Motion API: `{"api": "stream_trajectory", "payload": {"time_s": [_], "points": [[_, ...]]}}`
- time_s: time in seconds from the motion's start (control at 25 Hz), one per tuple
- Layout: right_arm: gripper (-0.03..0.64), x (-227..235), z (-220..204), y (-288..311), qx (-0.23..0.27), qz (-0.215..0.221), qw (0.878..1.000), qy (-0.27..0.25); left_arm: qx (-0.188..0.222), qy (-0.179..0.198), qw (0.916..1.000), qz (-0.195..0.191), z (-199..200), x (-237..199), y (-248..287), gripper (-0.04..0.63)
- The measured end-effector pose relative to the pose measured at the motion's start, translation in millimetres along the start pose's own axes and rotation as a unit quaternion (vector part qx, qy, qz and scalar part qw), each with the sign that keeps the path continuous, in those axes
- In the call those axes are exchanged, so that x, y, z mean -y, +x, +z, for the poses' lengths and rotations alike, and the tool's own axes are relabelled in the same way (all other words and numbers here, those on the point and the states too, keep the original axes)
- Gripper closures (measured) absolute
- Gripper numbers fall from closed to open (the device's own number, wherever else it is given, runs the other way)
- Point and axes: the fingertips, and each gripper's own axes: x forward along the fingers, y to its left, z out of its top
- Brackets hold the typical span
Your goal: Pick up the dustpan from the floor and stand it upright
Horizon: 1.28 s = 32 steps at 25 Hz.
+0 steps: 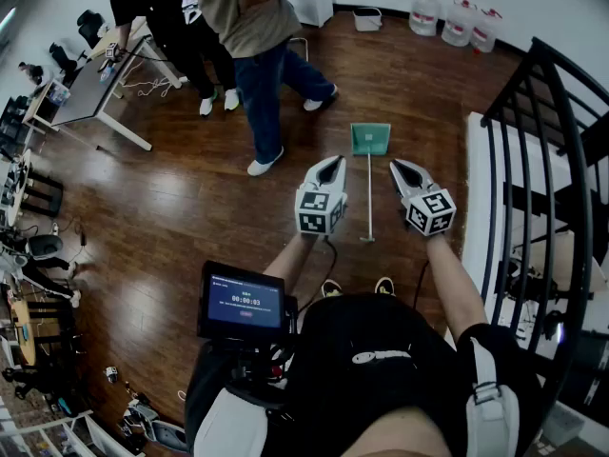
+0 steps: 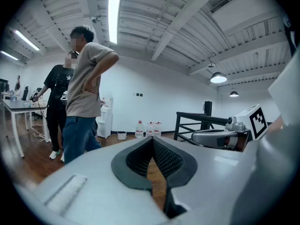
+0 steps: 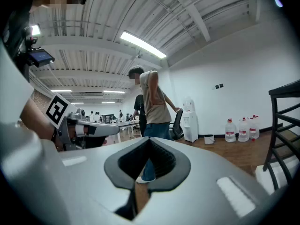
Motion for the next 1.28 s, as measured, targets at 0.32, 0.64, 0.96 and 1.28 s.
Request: {"api": "stream_trajectory", "payload": {"time_s": [0.32, 0.64, 0.96, 1.28], "points": [[0.612, -12.5, 5.5, 67.4, -0.006, 0.029, 0.999, -0.014, 0.014, -0.001, 0.9998, 0.017, 7.2, -53.4, 16.5, 0.575], [0.612, -36.2, -14.2, 65.1, -0.037, 0.033, 0.998, -0.031, -0.013, -0.01, 0.9999, -0.002, -13.9, -60.0, 13.7, 0.575], [0.612, 48.4, -91.5, 86.5, -0.103, 0.058, 0.993, -0.001, -0.068, -0.01, 0.9976, 0.012, -66.4, -66.6, 96.9, 0.575], [0.611, 89.6, -273.8, 128.0, -0.25, 0.121, 0.96, 0.041, -0.134, -0.065, 0.9867, 0.066, -190.2, -129.6, 142.5, 0.575]]}}
